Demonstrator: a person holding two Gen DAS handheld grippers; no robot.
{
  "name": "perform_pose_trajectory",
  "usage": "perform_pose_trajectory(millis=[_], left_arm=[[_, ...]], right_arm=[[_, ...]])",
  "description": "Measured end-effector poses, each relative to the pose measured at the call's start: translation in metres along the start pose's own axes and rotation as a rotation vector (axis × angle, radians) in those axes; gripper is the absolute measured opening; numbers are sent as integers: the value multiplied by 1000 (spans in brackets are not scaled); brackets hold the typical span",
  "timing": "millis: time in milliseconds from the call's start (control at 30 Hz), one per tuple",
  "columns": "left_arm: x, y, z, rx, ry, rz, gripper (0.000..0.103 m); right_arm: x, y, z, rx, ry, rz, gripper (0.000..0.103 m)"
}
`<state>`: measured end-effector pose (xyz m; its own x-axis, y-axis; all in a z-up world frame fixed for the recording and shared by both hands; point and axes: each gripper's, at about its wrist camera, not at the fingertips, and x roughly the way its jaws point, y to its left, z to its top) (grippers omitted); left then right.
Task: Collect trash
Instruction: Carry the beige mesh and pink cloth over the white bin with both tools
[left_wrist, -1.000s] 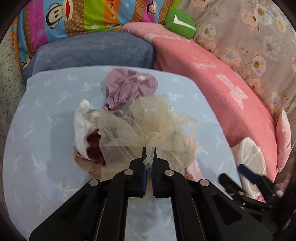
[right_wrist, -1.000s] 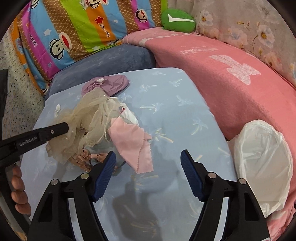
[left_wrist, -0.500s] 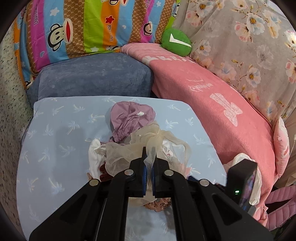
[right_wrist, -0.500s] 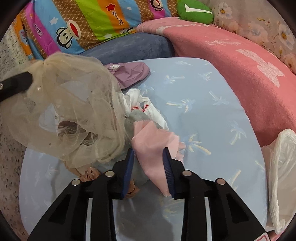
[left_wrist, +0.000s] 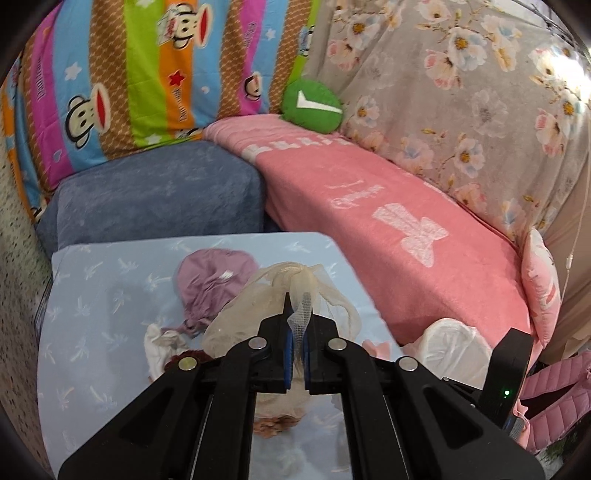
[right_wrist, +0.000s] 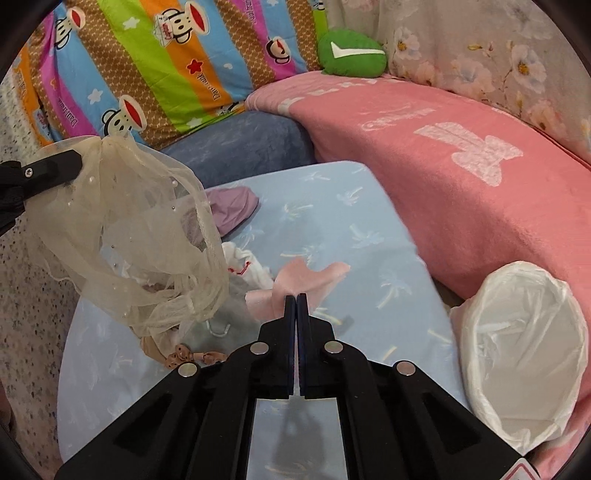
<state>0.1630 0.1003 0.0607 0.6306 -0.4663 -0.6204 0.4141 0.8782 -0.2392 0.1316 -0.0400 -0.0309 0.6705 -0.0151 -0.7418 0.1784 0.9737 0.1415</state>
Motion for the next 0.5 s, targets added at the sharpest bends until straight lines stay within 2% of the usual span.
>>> perform_pose_trajectory(millis=[200,500], left_arm=[[0,-56,4,83,-8,-77,3],[23,-156,-11,217,45,-216,3]], right_arm=[[-54,-43,0,55,-78,-70,1],[-114,-131,-21,188,-146,-183,1]])
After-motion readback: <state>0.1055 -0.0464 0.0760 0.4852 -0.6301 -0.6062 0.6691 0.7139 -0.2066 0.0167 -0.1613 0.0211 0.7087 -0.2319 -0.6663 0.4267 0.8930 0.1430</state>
